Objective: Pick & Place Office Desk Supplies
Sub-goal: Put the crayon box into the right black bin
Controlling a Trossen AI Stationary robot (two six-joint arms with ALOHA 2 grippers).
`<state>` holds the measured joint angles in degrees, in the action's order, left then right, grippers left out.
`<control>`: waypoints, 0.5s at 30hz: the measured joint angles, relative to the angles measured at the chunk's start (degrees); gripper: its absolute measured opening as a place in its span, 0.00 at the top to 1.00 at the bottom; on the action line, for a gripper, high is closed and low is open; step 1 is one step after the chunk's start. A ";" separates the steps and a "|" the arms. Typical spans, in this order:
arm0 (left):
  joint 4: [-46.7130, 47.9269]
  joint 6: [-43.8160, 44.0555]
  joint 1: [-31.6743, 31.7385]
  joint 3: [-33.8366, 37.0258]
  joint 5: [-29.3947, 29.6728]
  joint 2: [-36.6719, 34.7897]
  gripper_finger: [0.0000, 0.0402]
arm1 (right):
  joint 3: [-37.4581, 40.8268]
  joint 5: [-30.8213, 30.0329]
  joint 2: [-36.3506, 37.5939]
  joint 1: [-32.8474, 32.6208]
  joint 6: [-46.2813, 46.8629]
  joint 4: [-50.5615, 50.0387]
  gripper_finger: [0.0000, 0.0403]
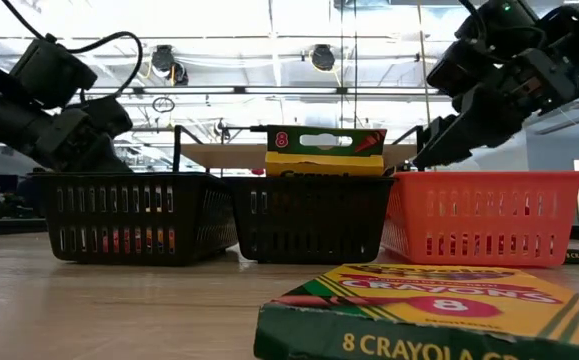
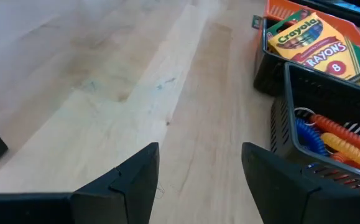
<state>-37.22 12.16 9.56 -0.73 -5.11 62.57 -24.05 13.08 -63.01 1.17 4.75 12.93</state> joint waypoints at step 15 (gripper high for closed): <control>-0.30 -1.45 0.02 -0.09 0.12 0.00 0.43 | -0.04 -14.70 16.67 -7.01 15.44 -22.60 0.62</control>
<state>-37.52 10.72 9.58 -0.82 -4.99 62.57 -24.10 -1.63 -46.34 -5.84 20.20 -9.67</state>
